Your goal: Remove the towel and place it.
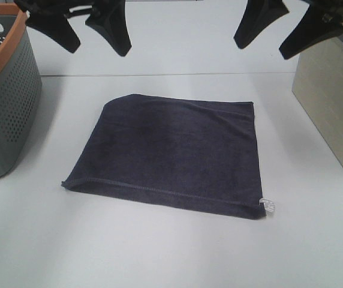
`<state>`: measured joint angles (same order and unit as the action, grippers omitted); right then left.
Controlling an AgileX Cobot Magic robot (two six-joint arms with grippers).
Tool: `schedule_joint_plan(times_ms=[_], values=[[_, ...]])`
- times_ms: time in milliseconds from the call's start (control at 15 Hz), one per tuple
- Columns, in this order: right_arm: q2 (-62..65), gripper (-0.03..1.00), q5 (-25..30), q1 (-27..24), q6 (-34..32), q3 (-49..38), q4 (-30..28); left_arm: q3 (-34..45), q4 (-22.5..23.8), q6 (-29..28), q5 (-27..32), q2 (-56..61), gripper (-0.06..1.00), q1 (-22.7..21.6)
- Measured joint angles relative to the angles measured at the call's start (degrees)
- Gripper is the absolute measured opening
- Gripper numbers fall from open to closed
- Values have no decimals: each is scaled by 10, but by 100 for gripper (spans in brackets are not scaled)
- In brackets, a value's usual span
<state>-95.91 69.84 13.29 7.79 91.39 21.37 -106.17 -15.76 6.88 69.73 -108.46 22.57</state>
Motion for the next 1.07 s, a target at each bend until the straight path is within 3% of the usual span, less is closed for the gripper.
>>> schedule_joint_plan(times_ms=[133,333,533,733,1067], values=[[13,80,1,0,-13,18,-21,-11,23,-18,1,23,90,0],[41,80,2,0,-78,38,-103,-13,81,-69,1,67,90,-22],[69,80,2,0,-135,38,-172,-13,120,-78,2,119,90,-77],[91,80,2,-7,-199,38,-237,-13,151,-89,2,160,90,-164],[103,77,2,-110,-187,38,-178,1,158,-79,2,229,90,-322]])
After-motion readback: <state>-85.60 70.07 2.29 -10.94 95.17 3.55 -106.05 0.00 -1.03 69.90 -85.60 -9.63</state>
